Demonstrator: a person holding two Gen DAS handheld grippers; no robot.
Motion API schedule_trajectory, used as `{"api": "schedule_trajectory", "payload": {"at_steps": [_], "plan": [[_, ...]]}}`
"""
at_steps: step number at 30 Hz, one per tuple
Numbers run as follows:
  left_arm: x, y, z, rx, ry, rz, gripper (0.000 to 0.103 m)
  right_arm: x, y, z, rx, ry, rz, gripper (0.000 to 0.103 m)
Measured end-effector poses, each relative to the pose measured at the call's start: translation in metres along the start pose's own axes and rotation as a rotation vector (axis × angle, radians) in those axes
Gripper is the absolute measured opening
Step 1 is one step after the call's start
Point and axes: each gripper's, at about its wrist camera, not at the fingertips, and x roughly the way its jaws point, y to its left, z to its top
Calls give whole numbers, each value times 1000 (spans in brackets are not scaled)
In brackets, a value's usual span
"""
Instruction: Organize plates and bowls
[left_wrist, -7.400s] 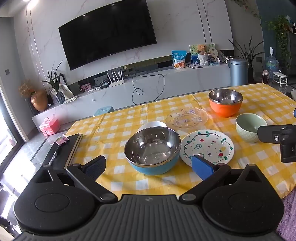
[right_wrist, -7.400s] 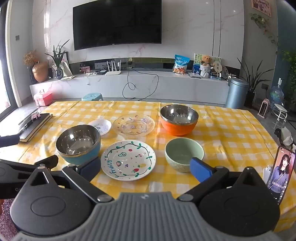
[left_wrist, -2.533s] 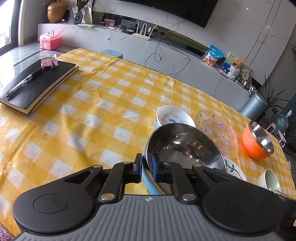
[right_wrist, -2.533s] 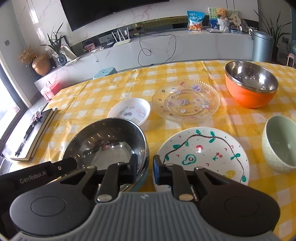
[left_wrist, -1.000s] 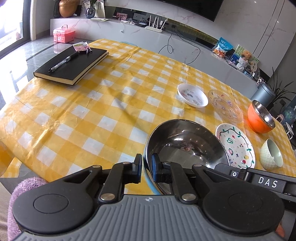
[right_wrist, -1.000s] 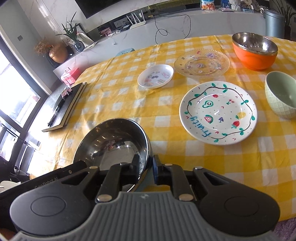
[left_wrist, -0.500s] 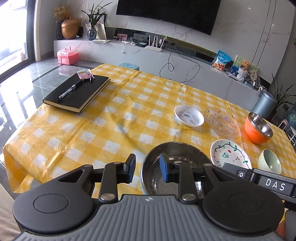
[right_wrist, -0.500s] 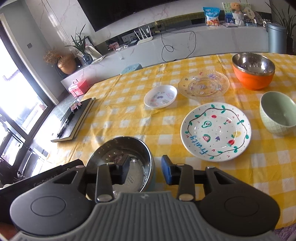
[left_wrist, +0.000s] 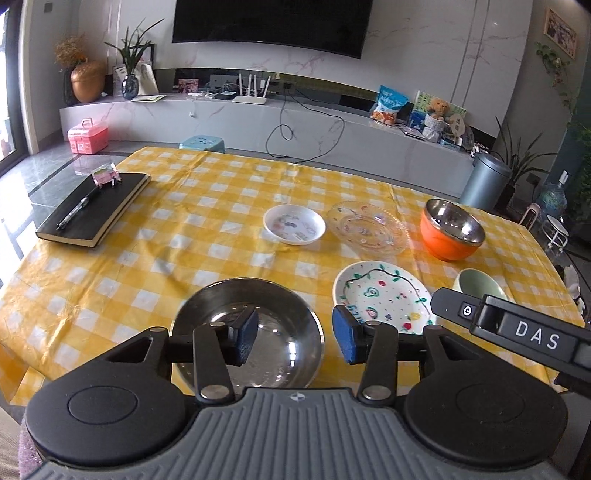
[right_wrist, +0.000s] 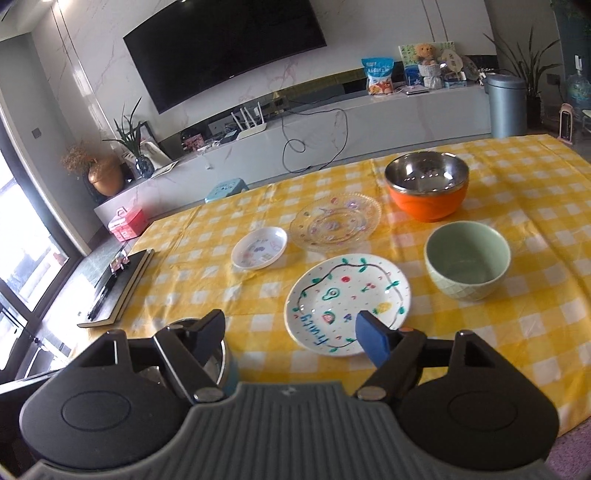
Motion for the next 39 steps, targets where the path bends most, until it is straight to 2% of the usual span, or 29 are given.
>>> {"api": "schedule_trajectory", "payload": {"at_steps": [3, 8, 22, 34, 39], "plan": [[3, -18, 2, 30, -5, -35, 58, -6, -21, 3, 45, -32, -50, 84], [13, -44, 6, 59, 4, -82, 65, -9, -56, 7, 111, -53, -134, 84], [64, -107, 31, 143, 86, -188, 65, 11, -124, 26, 218, -66, -262, 85], [130, -137, 80, 120, 130, -217, 64, 63, -162, 85, 264, -28, -305, 84], [163, -155, 97, 166, 161, -225, 64, 90, -165, 113, 235, -21, -314, 82]]}}
